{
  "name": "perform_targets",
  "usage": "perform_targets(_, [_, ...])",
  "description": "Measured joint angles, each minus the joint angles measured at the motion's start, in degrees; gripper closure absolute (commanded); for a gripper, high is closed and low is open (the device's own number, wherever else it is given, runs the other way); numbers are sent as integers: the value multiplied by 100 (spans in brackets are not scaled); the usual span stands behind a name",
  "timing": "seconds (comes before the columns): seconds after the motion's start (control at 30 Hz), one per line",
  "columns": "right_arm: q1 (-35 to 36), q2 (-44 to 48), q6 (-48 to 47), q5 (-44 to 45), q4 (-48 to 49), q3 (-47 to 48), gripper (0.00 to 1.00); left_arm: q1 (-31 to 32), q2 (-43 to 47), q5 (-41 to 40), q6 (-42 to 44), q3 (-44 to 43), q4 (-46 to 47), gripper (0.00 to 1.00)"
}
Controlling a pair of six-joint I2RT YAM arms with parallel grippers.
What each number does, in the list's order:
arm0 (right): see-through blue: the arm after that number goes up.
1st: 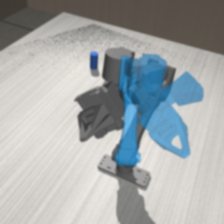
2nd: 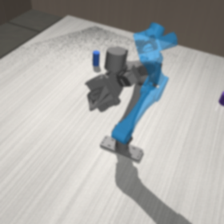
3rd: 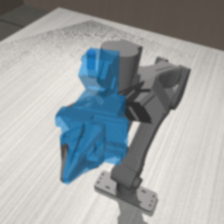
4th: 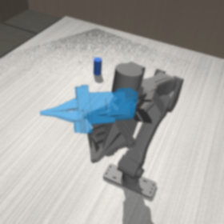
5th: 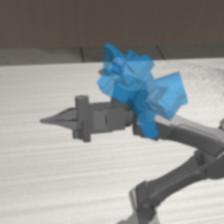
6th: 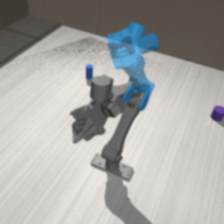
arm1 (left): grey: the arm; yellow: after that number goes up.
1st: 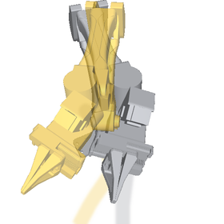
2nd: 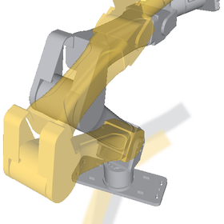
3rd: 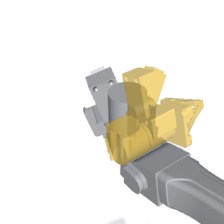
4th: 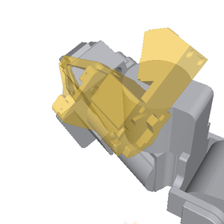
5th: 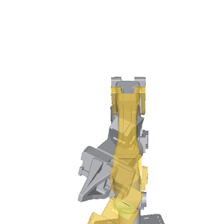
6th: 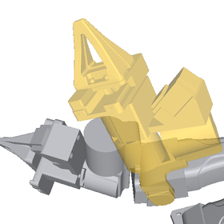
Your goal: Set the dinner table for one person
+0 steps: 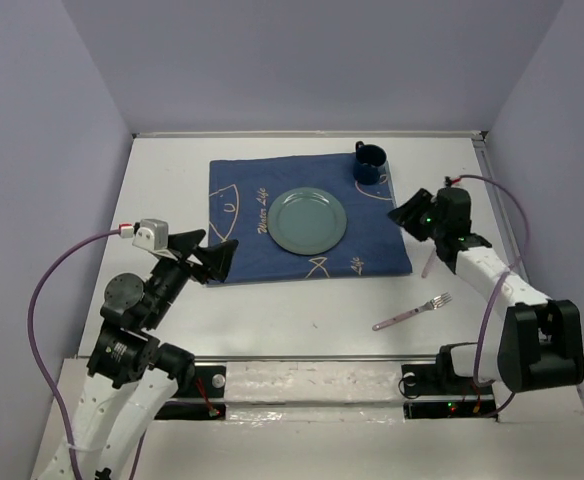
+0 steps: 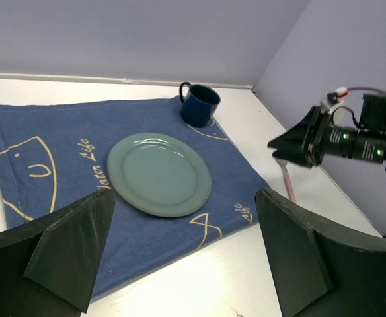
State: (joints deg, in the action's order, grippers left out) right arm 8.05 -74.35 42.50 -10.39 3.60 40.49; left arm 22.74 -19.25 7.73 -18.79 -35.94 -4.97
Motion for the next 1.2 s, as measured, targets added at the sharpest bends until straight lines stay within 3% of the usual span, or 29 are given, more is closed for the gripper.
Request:
perform_targets(0.17, [-1180, 140, -741, 1285, -1130, 466, 54, 238, 33, 131, 52, 0, -13, 1])
perform_targets(0.27, [-1443, -157, -1032, 1762, -1622, 535, 55, 367, 70, 129, 76, 0, -59, 1])
perform_targets(0.43, [-1434, -979, -1305, 1897, -2166, 544, 57, 564, 146, 131, 98, 0, -66, 1])
perform_targets(0.67, [-1434, -1414, -1447, 1923, -2413, 660, 66, 610, 184, 131, 118, 0, -96, 1])
perform_targets(0.7, [-1434, -1469, -1456, 1934, -2424, 710, 74, 612, 205, 131, 120, 0, -94, 1])
perform_targets(0.8, [-1434, -1593, -1493, 1974, -2459, 826, 85, 612, 234, 131, 125, 0, -94, 1])
perform_targets(0.83, [-1434, -1626, -1523, 1982, -2465, 866, 100, 612, 234, 131, 129, 0, -94, 1])
perform_targets(1.03, [-1432, -1685, -1703, 2024, -2511, 988, 100, 612, 229, 131, 140, 0, -98, 1])
perform_targets(1.2, [-879, -852, -1928, 2188, -2859, 1071, 100, 612, 136, 129, 142, 0, -105, 1])
